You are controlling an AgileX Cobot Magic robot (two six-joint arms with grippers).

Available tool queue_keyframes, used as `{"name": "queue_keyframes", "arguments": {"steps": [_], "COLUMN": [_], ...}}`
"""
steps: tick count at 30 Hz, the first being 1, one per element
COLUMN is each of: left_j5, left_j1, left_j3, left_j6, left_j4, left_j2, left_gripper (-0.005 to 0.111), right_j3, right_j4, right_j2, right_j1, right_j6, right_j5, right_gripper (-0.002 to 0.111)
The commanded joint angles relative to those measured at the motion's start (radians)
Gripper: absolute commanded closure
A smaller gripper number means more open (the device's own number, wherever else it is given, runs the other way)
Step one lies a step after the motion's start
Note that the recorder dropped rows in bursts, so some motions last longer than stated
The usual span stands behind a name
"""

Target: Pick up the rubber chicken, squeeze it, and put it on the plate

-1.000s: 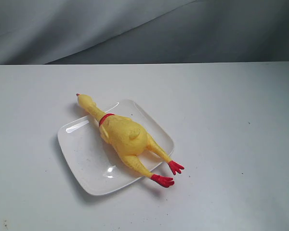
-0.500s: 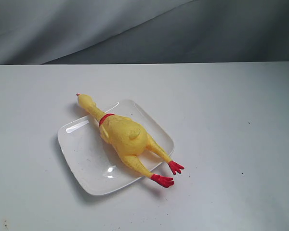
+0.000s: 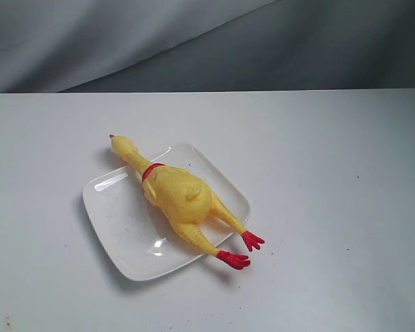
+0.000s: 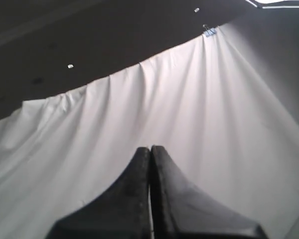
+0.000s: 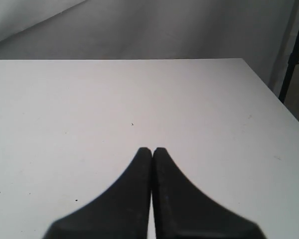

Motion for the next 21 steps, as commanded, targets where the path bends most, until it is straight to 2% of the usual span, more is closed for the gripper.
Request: {"name": "queue_keyframes", "arguments": {"steps": [1, 3, 21], "left_j5": [0.006, -0.002, -0.002], "left_j1": [0.006, 0.006, 0.006], "left_j3": [0.003, 0.003, -0.009], "left_j6": [0.043, 0.043, 0.042], "left_j4": [-0.008, -0.008, -0.008], "left_j2": [-0.103, -0.15, -0.15], "left_gripper": [0.106, 0.106, 0.106], "right_j3": [0.004, 0.004, 0.004], "right_j4": [0.001, 0.001, 0.001], "right_j2": [-0.003, -0.003, -0.003], "right_j1": [-0.007, -0.007, -0.007], "right_j6": [0.004, 0.002, 0.004], "right_j5": [0.002, 0.002, 0.0], "right_gripper": [0.108, 0.108, 0.108]}}
